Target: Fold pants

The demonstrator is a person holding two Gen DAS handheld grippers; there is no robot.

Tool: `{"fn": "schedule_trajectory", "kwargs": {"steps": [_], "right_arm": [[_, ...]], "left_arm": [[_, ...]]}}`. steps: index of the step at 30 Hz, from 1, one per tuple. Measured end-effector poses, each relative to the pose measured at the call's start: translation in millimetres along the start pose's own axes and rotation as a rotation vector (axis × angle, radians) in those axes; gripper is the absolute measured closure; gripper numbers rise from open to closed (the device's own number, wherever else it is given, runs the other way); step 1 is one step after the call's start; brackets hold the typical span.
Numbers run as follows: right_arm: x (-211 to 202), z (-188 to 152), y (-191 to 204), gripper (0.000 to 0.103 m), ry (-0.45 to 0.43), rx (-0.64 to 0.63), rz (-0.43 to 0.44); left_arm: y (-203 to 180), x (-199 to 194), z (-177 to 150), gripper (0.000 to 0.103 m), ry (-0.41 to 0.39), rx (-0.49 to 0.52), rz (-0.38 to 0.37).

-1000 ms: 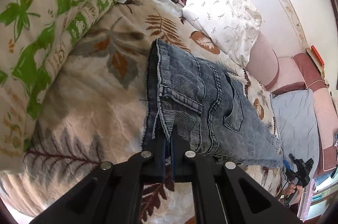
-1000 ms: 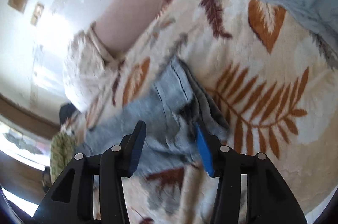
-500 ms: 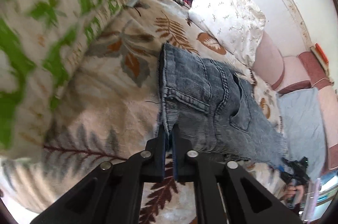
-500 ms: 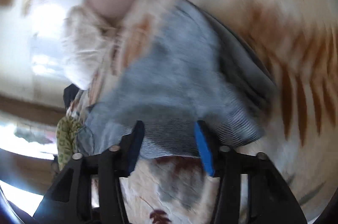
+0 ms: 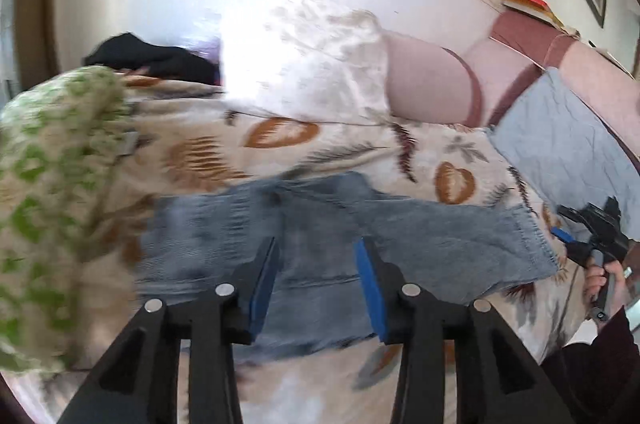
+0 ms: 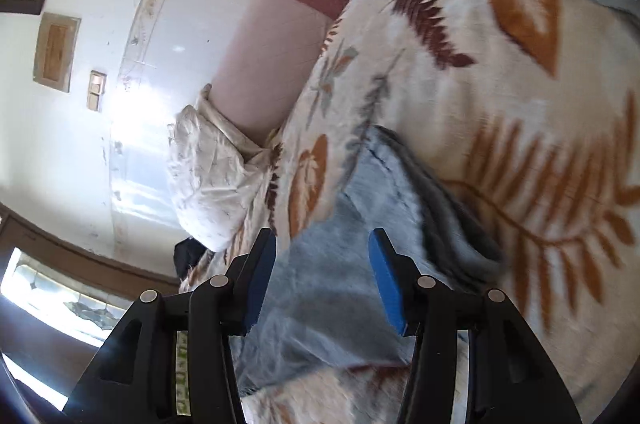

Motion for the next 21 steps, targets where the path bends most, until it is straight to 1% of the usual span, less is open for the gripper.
{"fn": "schedule_trajectory", "kwargs": {"steps": [3,4,6,8,10,11,13,14,17,18,20,21], "right_arm": [[17.2,14.7,6.8,0.053,0.021,-0.008,0.011],[22.6,20.3,5.6,0.053,0.015,0.001,0.007],[28.4,31.3,3.7,0.052,-0.006,0.0,0.001],[41.5,45.9,-1.2,0.052,0.01,0.028,-0.01],[55.5,58.2,-12.5,0.052,0.025,0.068,-0.021],[60.0,61.3,-15.3,0.052,0.029,0.075,-0.037],[70.8,70.3,-20.8,0.052,0.033,0.075,-0.085],[77.3,74.9,-22.8,0.053,0.041,0.068,-0.118],[91.6,83.3,-27.1,0.054,0.061,0.049,-0.182],[95.5,85.7,-27.0,0.054,0.069,0.032,-0.2],[103.2,91.3,-25.1,0.059,0.072,-0.025,-0.239],[105.8,93.6,-25.1,0.061,0.061,-0.043,-0.26]], "left_arm": [[-27.7,35.1,4.8,0.06,0.052,0.005,-0.046],[-37.0,45.3,4.0,0.06,0.063,0.018,-0.053],[-60.5,61.0,-2.0,0.06,0.081,0.071,-0.051],[-80.1,73.6,-7.6,0.06,0.101,0.12,-0.046],[-95.0,83.7,-13.9,0.06,0.125,0.158,-0.071],[-101.8,88.8,-15.3,0.06,0.138,0.177,-0.07],[-106.0,100.7,-22.7,0.06,0.175,0.213,-0.038],[-104.9,107.7,-27.1,0.06,0.201,0.214,-0.035],[-93.8,130.5,-46.1,0.06,0.298,0.174,-0.05],[-90.3,134.5,-50.9,0.06,0.311,0.165,-0.055],[-89.5,133.1,-54.1,0.06,0.288,0.174,-0.057],[-90.5,131.8,-54.0,0.06,0.291,0.178,-0.051]]}}
Point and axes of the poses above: each gripper's, at about its wrist camera, not at the fingertips, and x roughly the way its jaws point, y to its left, z to its top, the point moved 5 cm from there along x, roughly the way its jaws point, and after that the axes turned 15 degrees about y, right-handed, at the moved point
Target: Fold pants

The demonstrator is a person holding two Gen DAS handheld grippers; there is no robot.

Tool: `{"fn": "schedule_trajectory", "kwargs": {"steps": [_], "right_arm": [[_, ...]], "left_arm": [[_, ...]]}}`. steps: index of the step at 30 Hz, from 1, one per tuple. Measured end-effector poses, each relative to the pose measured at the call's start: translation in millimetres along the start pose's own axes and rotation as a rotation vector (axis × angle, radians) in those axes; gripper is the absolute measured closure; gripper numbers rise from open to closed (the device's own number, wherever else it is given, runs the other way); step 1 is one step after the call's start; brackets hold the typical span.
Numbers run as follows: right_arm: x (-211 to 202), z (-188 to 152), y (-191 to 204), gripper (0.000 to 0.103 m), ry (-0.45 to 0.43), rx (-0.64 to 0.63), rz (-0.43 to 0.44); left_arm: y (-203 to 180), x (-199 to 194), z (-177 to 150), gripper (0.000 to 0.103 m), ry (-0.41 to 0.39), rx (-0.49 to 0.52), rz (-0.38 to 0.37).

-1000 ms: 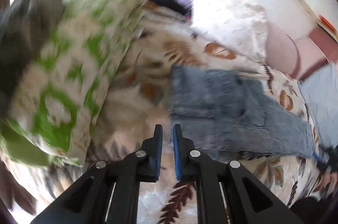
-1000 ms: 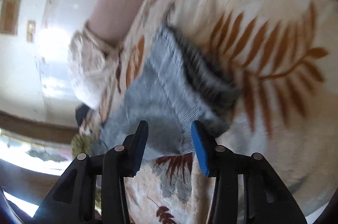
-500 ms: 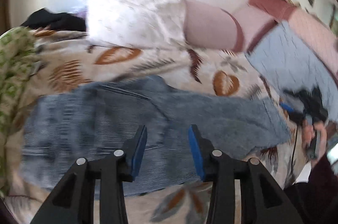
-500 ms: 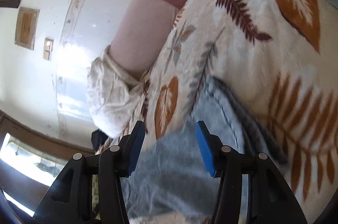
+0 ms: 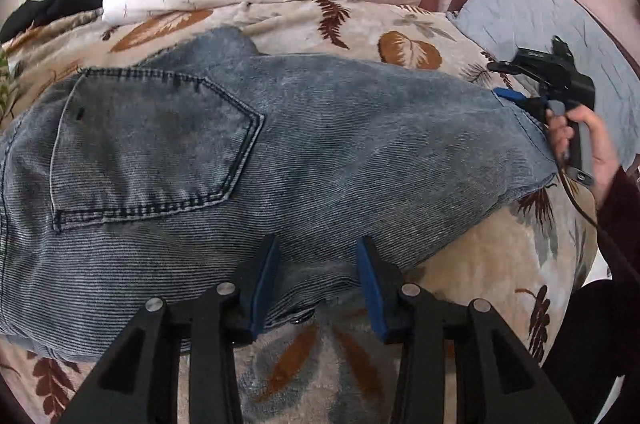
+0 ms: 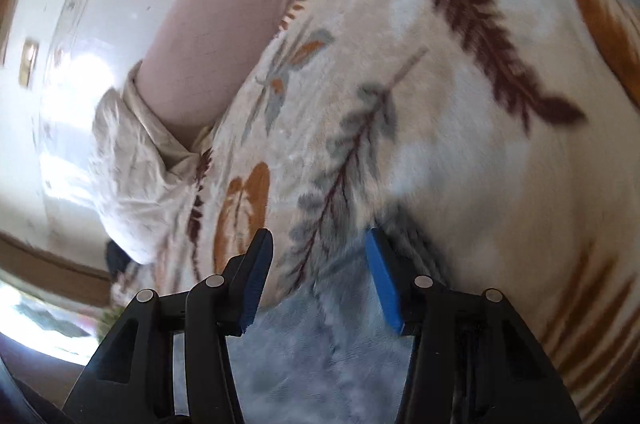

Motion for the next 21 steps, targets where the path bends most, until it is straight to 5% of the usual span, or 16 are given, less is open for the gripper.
{"fn": "schedule_trajectory", "kwargs": {"steps": [6,13,16,19,21], "right_arm": [[-19.2,-12.6,19.2,0.053,-0.017,-0.057,-0.03],[-77.9,-103.3,64.1,0.05,-0.02,-0.343,-0.152],[-72.6,-134.4,62.0,0.049,-0.004,-0.417,-0.289],[-46.0,-152.7,46.4,0.05,0.106,-0.44,-0.424],[-28.9,-159.0,29.2,0.052,0.163,-0.448,-0.512]], "left_arm": [[-5.0,-28.4,5.0,0.06,-0.046,-0.031,-0.048],[-37.0,-34.5,18.9,0.048,-0.092,0.04,-0.061],[-40.9,-17.6,21.6,0.048,-0.058,0.064,-0.038],[-32.4,12.1,10.3,0.049,0.061,0.053,-0.042],[-31.3,10.2,3.8,0.052,0.029,0.073,-0.041]]}}
Point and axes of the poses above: each gripper's, at about its wrist camera, not at the fingertips, and x roughly the way its jaws point, y to its left, z to its top, the point moved 5 cm from there along x, roughly the way its jaws point, and after that the axes turned 15 degrees about y, right-handed, at the moved point
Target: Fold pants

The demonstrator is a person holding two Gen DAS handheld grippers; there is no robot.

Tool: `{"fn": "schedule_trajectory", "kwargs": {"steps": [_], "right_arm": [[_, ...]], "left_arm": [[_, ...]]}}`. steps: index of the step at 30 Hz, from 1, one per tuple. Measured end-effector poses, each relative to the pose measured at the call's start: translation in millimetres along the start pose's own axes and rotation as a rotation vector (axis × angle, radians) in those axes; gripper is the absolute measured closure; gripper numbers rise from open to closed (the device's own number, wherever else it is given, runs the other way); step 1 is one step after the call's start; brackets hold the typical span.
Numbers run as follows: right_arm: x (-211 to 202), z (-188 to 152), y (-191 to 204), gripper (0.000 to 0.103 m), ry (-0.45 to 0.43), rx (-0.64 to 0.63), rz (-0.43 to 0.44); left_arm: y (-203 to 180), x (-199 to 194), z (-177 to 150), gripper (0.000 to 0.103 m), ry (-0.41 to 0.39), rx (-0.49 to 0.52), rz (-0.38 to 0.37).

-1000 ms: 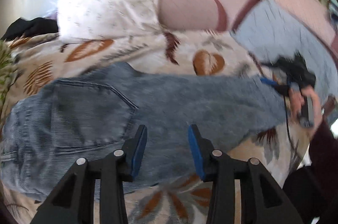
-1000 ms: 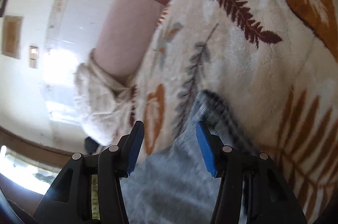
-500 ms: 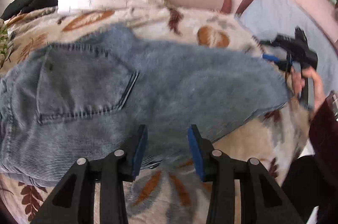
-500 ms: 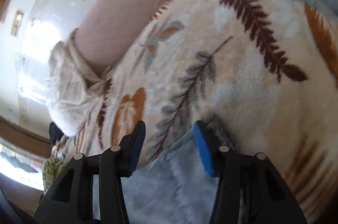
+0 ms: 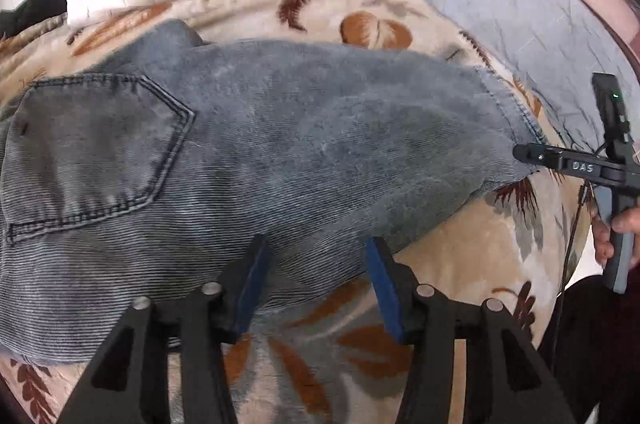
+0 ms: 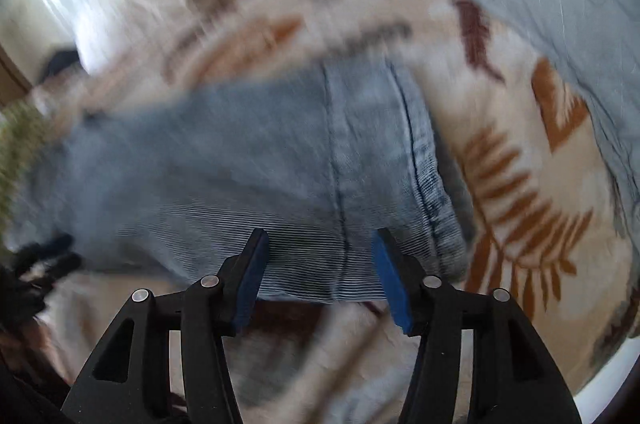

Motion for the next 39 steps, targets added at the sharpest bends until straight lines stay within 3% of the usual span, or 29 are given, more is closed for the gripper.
{"fn": "schedule_trajectory", "kwargs": {"steps": [3,7,9,11,14,17,19,20,22,24,27,30,32,34,36,39], "right_arm": [[-1.3,-3.2,1.3,0.053,0.017,-0.028,-0.035],[-4.5,-1.2,5.5,0.05,0.021,0.003,-0.085],[-22.5,1.5,24.0,0.049,-0.039,-0.015,-0.032],[-38.6,3.6,51.9,0.049,-0.102,-0.086,0.069],[-36.7,3.4,95.4,0.049,-0.112,-0.167,0.125],[-13.0,-1.8,123.4,0.049,-0.071,-0.223,0.035],[15.7,-12.1,129.1,0.049,0.021,-0.247,-0.044],[20.5,-16.0,127.7,0.049,0.031,-0.245,-0.053],[16.1,-23.7,127.9,0.049,-0.002,-0.247,-0.073],[14.8,-28.3,124.9,0.048,0.004,-0.225,-0.073],[11.9,-36.2,127.1,0.045,0.054,-0.228,-0.083],[-2.1,-23.2,133.6,0.045,0.071,-0.211,-0.006],[-19.3,-6.9,142.4,0.045,0.023,-0.194,0.031],[-33.3,13.5,157.1,0.044,-0.03,-0.181,0.035],[-40.0,35.2,185.0,0.044,-0.057,-0.2,0.07],[-38.2,58.7,231.9,0.044,-0.071,-0.261,0.11]], "left_arm": [[-0.2,-7.7,-7.3,0.052,-0.004,0.024,0.002],[13.1,-22.8,-8.6,0.052,-0.033,-0.02,-0.073],[21.9,-40.2,-9.5,0.052,-0.085,-0.041,-0.082],[36.8,-58.6,-7.4,0.052,-0.149,-0.055,-0.038],[72.7,-77.7,-7.9,0.051,-0.2,-0.129,0.04],[120.2,-80.4,-16.1,0.05,-0.191,-0.243,0.104],[148.4,-75.8,-25.9,0.051,-0.167,-0.321,0.123],[160.6,-73.1,-31.8,0.052,-0.162,-0.348,0.11],[174.6,-67.1,-41.7,0.071,-0.161,-0.371,0.059],[182.3,-63.2,-48.6,0.079,-0.172,-0.384,0.039],[184.6,-64.5,-50.8,0.079,-0.193,-0.376,0.001],[180.1,-68.7,-49.5,0.079,-0.215,-0.357,0.0],[178.8,-80.1,-46.4,0.069,-0.257,-0.341,0.008],[177.7,-101.6,-43.5,0.034,-0.341,-0.325,0.081],[179.2,-123.6,-42.2,0.018,-0.427,-0.312,0.171],[188.7,-133.0,-40.1,0.017,-0.453,-0.311,0.217]]}}
Point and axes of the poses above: each gripper's, at about its wrist camera, not at the fingertips, and x roughly the way its jaws point, y to its left, z to its top, the point moved 5 cm from there along x, roughly the way its jaws point, and after that the axes turned 15 degrees about y, right-handed, at the moved point
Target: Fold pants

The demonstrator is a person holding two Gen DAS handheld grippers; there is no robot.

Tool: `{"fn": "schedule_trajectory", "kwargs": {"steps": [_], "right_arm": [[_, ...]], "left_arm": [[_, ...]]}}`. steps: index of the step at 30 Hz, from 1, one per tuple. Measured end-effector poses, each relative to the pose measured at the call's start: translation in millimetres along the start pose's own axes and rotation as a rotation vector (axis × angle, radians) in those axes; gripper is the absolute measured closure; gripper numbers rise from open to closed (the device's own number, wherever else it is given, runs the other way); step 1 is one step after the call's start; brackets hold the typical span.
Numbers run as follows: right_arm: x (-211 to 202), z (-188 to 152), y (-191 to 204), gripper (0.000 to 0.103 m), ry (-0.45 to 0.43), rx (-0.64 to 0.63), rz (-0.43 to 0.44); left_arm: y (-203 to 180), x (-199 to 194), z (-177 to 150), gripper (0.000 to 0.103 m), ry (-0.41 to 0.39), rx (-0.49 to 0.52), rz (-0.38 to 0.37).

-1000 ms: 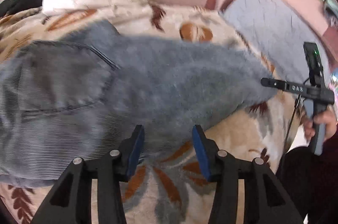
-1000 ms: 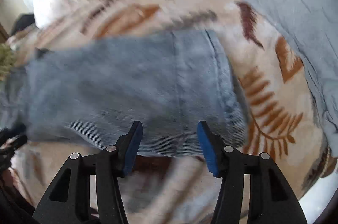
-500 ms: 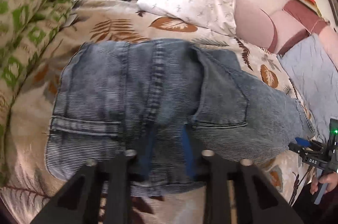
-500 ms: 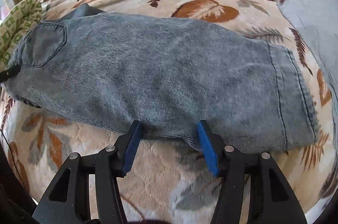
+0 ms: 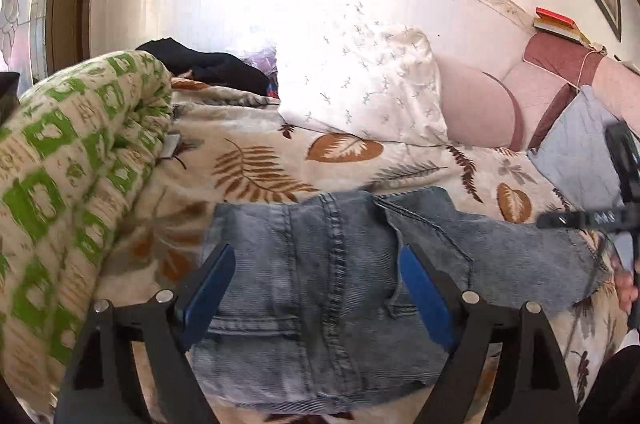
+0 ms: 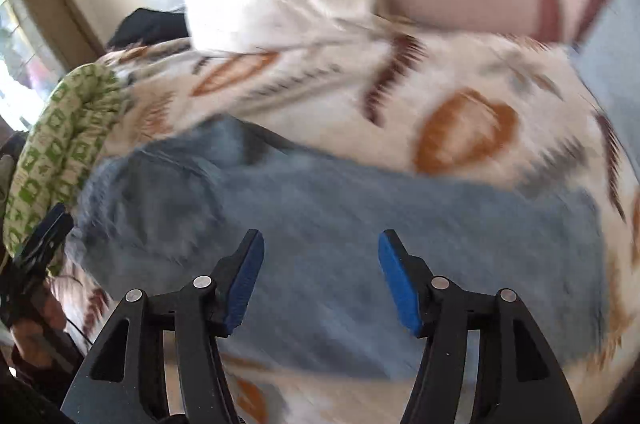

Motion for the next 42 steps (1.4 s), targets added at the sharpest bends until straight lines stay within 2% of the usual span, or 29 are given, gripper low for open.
{"fn": "schedule_trajectory", "kwargs": {"steps": [1,3,5,7,9,10,13,17,19,20,22,25,29,31,34,37,39,42], "right_arm": [[3.3,8.7,9.2,0.044,0.001,-0.019,0.007],[14.7,32.2,33.1,0.044,0.012,-0.057,0.091],[24.0,56.1,50.4,0.044,0.019,-0.076,0.164],[33.8,73.1,59.0,0.044,0.049,-0.078,0.219],[49.8,91.2,62.3,0.044,0.102,-0.064,0.253],[57.0,99.0,58.3,0.044,0.123,-0.032,0.23],[80.1,116.2,51.7,0.044,0.202,-0.003,0.3],[101.1,126.2,48.8,0.044,0.289,-0.018,0.341],[113.7,125.6,52.9,0.044,0.368,-0.055,0.401],[122.2,124.0,53.3,0.044,0.422,-0.076,0.407],[131.2,121.1,51.9,0.044,0.473,-0.109,0.402],[136.3,117.2,44.5,0.044,0.504,-0.167,0.412],[136.2,114.4,41.8,0.039,0.511,-0.226,0.49],[138.6,115.0,42.1,0.032,0.516,-0.234,0.541],[138.1,120.3,47.1,0.031,0.492,-0.246,0.622],[131.0,123.1,58.3,0.03,0.457,-0.284,0.708],[130.8,121.1,65.3,0.029,0.461,-0.311,0.728],[136.1,116.3,63.8,0.03,0.492,-0.306,0.771]], "left_arm": [[2.5,3.6,0.3,0.017,0.013,-0.008,-0.004],[0.8,8.9,0.1,0.017,0.036,-0.008,-0.026],[-9.1,8.5,0.3,0.017,0.034,0.027,-0.038],[-19.2,7.4,0.1,0.017,0.026,0.069,-0.018],[-28.3,6.4,-2.3,0.017,0.019,0.1,-0.023],[-31.2,7.4,-3.5,0.016,0.022,0.108,-0.031],[-39.6,17.0,-5.7,0.016,0.05,0.121,-0.086],[-56.8,28.0,-11.2,0.017,0.088,0.158,-0.166],[-67.8,29.6,-14.3,0.017,0.093,0.205,-0.186],[-74.0,29.2,-16.8,0.017,0.09,0.235,-0.193],[-85.1,29.3,-19.8,0.017,0.084,0.284,-0.224],[-104.2,30.4,-24.5,0.017,0.089,0.337,-0.298],[-123.5,35.2,-32.3,0.017,0.108,0.408,-0.355],[-123.5,38.1,-32.8,0.017,0.13,0.394,-0.403],[-114.8,33.2,-26.2,0.017,0.131,0.35,-0.477],[-95.4,31.1,-14.1,0.016,0.129,0.247,-0.56],[-85.5,37.4,-11.0,0.016,0.142,0.187,-0.573],[-76.7,48.1,-6.4,0.017,0.163,0.133,-0.55]]}}
Point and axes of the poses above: each gripper's, at about its wrist camera, not at the fingertips, and x roughly the way its jaws point, y to its left, z to its top, the point moved 5 cm from there along x, roughly the way its jaws point, and after that the axes turned 15 degrees about y, right-handed, at the moved point
